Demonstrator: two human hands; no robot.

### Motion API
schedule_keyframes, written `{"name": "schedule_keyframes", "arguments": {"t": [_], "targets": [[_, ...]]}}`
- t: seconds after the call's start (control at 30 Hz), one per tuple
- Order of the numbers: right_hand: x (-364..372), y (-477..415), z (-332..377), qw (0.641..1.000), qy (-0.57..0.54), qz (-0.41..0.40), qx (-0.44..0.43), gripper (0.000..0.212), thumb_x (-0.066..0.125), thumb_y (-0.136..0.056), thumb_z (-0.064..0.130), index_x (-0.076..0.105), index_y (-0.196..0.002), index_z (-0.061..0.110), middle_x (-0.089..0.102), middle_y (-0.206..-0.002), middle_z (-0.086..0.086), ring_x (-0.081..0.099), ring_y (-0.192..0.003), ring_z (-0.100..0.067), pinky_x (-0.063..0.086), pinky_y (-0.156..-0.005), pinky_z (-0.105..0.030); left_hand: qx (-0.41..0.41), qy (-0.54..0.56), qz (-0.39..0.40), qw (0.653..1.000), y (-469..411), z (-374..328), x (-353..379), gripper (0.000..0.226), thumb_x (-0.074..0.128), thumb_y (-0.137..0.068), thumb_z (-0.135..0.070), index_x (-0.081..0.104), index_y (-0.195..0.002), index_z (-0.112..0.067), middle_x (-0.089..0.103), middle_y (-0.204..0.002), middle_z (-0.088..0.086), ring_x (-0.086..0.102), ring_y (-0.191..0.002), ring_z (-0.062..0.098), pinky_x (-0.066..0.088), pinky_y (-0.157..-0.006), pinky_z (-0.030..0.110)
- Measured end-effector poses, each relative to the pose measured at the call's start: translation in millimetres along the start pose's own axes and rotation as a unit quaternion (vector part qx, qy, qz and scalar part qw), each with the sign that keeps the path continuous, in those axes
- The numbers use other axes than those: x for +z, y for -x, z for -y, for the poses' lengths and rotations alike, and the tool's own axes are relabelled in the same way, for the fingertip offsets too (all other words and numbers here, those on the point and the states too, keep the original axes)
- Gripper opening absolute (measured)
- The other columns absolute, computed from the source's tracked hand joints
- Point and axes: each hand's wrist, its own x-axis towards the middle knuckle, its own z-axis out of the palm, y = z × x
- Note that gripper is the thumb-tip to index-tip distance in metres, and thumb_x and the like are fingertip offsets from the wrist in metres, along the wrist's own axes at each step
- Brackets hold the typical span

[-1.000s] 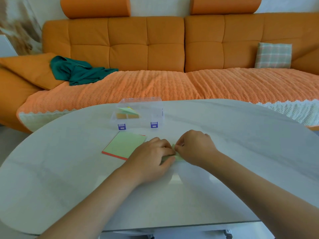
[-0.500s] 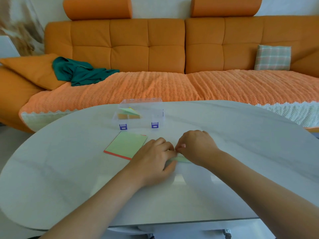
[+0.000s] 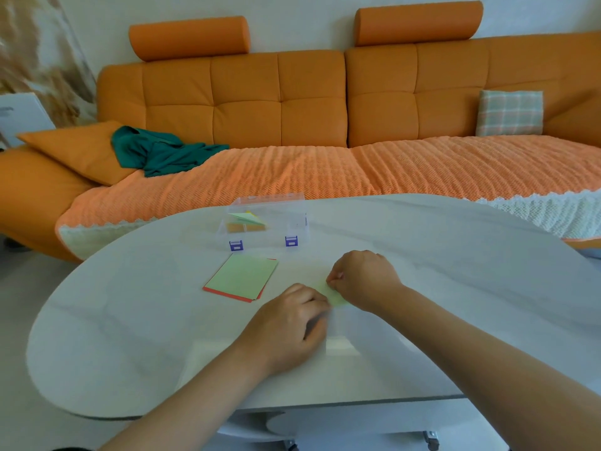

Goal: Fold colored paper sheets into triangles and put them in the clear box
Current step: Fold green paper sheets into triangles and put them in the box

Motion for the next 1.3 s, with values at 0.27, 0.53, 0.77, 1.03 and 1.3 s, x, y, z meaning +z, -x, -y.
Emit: {"name": "schedule_keyframes", "arguments": {"t": [0.27, 0.53, 0.77, 1.03, 1.3], "targets": [[12, 25, -11, 0.981, 0.020, -0.108, -0.157, 0.026, 0.052, -0.098, 0.026, 0.078, -0.102, 0.026, 0.068, -0.111, 0.007, 0.057, -0.097, -0.021, 0.046, -0.085, -0.037, -0.033, -0.017, 0.073, 0.997, -1, -2, -3, 0.045, 0.040, -0.093, -0.051, 0.064, -0.118, -0.022, 0.056, -0.113, -0.008, 0.046, -0.110, 0.010, 0.047, -0.089, 0.035], [25, 58, -23, 0.961, 0.131, -0.121, -0.212, 0.033, 0.043, -0.089, 0.033, 0.075, -0.097, 0.032, 0.072, -0.097, 0.015, 0.062, -0.098, -0.017, 0.043, -0.086, -0.037, -0.020, -0.014, 0.071, 0.997, 2, -2, -4, 0.045, 0.043, -0.094, -0.055, 0.063, -0.123, -0.028, 0.051, -0.113, -0.013, 0.042, -0.111, 0.006, 0.044, -0.092, 0.027], [32, 62, -23, 0.962, 0.122, -0.146, -0.197, 0.041, 0.037, -0.090, 0.035, 0.078, -0.089, 0.028, 0.074, -0.100, 0.013, 0.065, -0.088, -0.018, 0.041, -0.093, -0.037, -0.031, -0.030, 0.059, 0.997, 2, -5, -6, 0.047, 0.035, -0.095, -0.053, 0.064, -0.123, -0.029, 0.051, -0.115, -0.014, 0.045, -0.112, 0.008, 0.048, -0.088, 0.031], [35, 60, -22, 0.961, 0.128, -0.152, -0.192, 0.037, 0.039, -0.090, 0.036, 0.074, -0.079, 0.028, 0.073, -0.108, 0.014, 0.065, -0.085, -0.018, 0.043, -0.091, -0.038, -0.069, -0.081, 0.034, 0.994, 13, 2, -14, 0.056, 0.028, -0.092, -0.053, 0.073, -0.116, -0.029, 0.053, -0.113, -0.010, 0.051, -0.107, 0.010, 0.050, -0.073, 0.031], [39, 58, -22, 0.959, 0.108, -0.175, -0.196, 0.037, 0.040, -0.091, 0.034, 0.073, -0.074, 0.028, 0.074, -0.109, 0.013, 0.064, -0.082, -0.017, 0.047, -0.081, -0.034, -0.143, -0.069, 0.003, 0.987, 21, 11, -19, 0.046, 0.041, -0.094, -0.040, 0.077, -0.091, -0.012, 0.062, -0.112, -0.005, 0.058, -0.105, 0.012, 0.055, -0.077, 0.033]]}}
